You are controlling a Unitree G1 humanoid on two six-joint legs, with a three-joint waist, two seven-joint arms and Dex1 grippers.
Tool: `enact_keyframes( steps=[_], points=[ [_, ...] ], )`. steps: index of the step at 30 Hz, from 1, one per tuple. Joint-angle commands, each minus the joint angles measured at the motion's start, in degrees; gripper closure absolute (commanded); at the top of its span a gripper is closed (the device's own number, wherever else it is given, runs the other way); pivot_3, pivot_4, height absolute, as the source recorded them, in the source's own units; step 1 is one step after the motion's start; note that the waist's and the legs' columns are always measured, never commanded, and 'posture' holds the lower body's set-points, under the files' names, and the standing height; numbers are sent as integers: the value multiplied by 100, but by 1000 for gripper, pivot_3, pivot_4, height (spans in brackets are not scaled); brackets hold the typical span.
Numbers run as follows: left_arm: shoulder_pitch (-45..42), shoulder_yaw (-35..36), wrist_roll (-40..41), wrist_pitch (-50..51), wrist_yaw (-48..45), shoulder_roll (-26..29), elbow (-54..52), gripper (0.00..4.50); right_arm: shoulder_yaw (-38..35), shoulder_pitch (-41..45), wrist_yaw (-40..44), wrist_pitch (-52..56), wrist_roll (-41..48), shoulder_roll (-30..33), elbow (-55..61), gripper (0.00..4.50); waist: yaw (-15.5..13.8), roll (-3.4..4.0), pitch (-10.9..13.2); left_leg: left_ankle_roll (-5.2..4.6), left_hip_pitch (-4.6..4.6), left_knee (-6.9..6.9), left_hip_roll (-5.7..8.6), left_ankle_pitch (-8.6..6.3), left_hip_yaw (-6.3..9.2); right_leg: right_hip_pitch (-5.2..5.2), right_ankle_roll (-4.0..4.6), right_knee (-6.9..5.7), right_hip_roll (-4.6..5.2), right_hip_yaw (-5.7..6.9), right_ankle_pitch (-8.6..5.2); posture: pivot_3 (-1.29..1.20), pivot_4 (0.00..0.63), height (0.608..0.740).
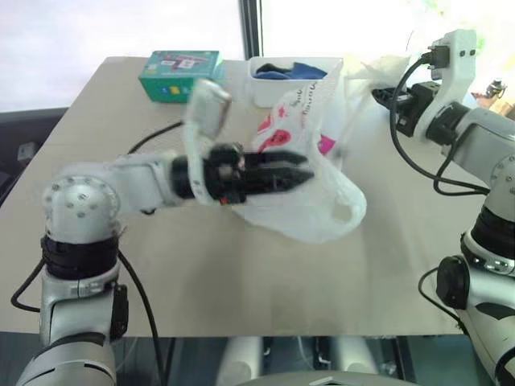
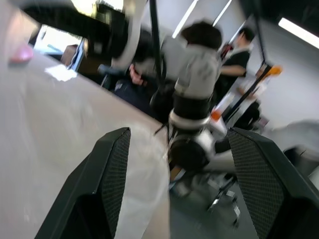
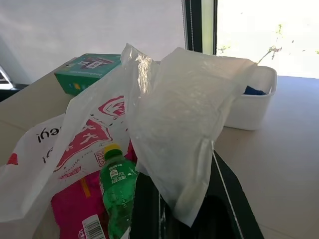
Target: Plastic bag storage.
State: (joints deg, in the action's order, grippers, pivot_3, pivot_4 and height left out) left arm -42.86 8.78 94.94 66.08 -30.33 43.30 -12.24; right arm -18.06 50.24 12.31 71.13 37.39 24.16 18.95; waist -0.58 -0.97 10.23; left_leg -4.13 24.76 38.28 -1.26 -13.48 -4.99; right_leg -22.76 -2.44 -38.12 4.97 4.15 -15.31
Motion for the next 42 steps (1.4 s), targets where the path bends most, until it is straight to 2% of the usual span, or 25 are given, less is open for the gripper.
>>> enact_keyframes(
  steps=[1,4,7,11,14,15,16,25,30,35,36,37,39,41,42],
  points=[
    [60,-144,-89,351,-491,283,-396,1325,-109,45,-41,-54,94,45,219,4500,15,0,0,-1,0,-1,1,-1,-3,0,0,3,0,-1,0,0,150,740],
    [166,-748,-784,427,-634,193,-808,1325,-113,42,-58,-69,112,46,187,4500,-17,0,0,-2,3,-5,3,-1,-1,0,0,9,1,2,0,0,150,740],
    [-132,-1617,-1918,120,-686,-304,-845,1325,-104,31,-57,-69,132,63,155,4500,-18,2,-1,-2,3,-3,3,-1,0,2,0,6,0,5,0,0,150,740],
    [-448,-2145,-2806,-134,-1110,-708,-668,1325,-95,14,-89,-68,148,63,123,4500,-7,2,-1,-2,1,-1,4,-1,-5,3,-1,4,-2,0,0,0,150,740],
    [-617,-2523,-3439,-274,-1427,-821,-541,564,-94,7,-107,-57,149,66,101,4500,11,2,-1,-2,0,-6,0,-1,-9,-2,0,4,-6,-3,0,0,150,740],
    [-667,-2644,-3658,-334,-1485,-875,-502,126,-98,9,-114,-50,153,70,96,4500,16,4,-1,-1,0,-8,-2,-1,-10,-3,0,5,-9,-4,0,0,150,740],
    [-707,-2727,-3836,-393,-1543,-933,-466,50,-101,10,-120,-44,157,71,93,4500,18,6,-2,-1,-2,-10,-3,-1,-12,-3,0,5,-8,-5,0,0,150,740],
    [-1278,-4057,-5647,-1233,-2468,-1555,221,50,-68,5,-192,-87,161,9,55,4500,-16,7,-1,-3,3,-7,-1,-2,-11,-4,0,7,-5,-5,0,0,150,740],
    [-1529,-4620,-6241,-1705,-3342,-2019,934,50,-56,-32,-216,-129,123,-13,25,4500,-11,7,-1,-4,4,-7,-1,-2,-15,-7,0,7,-5,-9,0,0,150,740],
    [-1613,-4959,-6932,-2183,-3793,-2346,1695,2213,-62,-66,-267,-131,118,-21,46,4500,-10,8,-1,-5,5,-7,-1,-2,-16,-8,0,7,-6,-10,0,0,150,740],
    [-1573,-4959,-7017,-2254,-3840,-2337,1767,2424,-74,-70,-280,-125,123,-22,60,4500,-1,8,-1,-5,4,-7,-1,-3,-18,-9,0,6,-6,-12,0,0,150,740],
    [-1512,-4865,-7039,-2275,-3872,-2333,1818,3107,-84,-68,-291,-124,128,-15,64,4500,3,8,-1,-6,6,-7,-2,-3,-19,-13,0,6,-6,-15,0,0,150,740],
    [-1392,-4533,-6976,-2251,-3865,-2314,1849,3682,-110,-76,-315,-118,139,-6,82,4500,9,10,-1,-6,10,-8,-3,-3,-21,-21,0,2,-6,-19,0,0,150,740],
    [-1277,-3696,-6364,-1896,-3876,-2349,1750,4490,-141,-91,-317,-125,139,20,73,4500,15,11,0,-6,12,-8,-4,-3,-21,-24,0,1,-5,-21,0,0,150,740],
    [-1281,-3086,-5891,-1519,-3788,-2362,1735,4490,-182,-93,-309,-141,143,37,44,4500,16,11,1,-6,14,-8,-5,-3,-22,-26,0,0,-4,-23,0,0,150,740]
  ],
)
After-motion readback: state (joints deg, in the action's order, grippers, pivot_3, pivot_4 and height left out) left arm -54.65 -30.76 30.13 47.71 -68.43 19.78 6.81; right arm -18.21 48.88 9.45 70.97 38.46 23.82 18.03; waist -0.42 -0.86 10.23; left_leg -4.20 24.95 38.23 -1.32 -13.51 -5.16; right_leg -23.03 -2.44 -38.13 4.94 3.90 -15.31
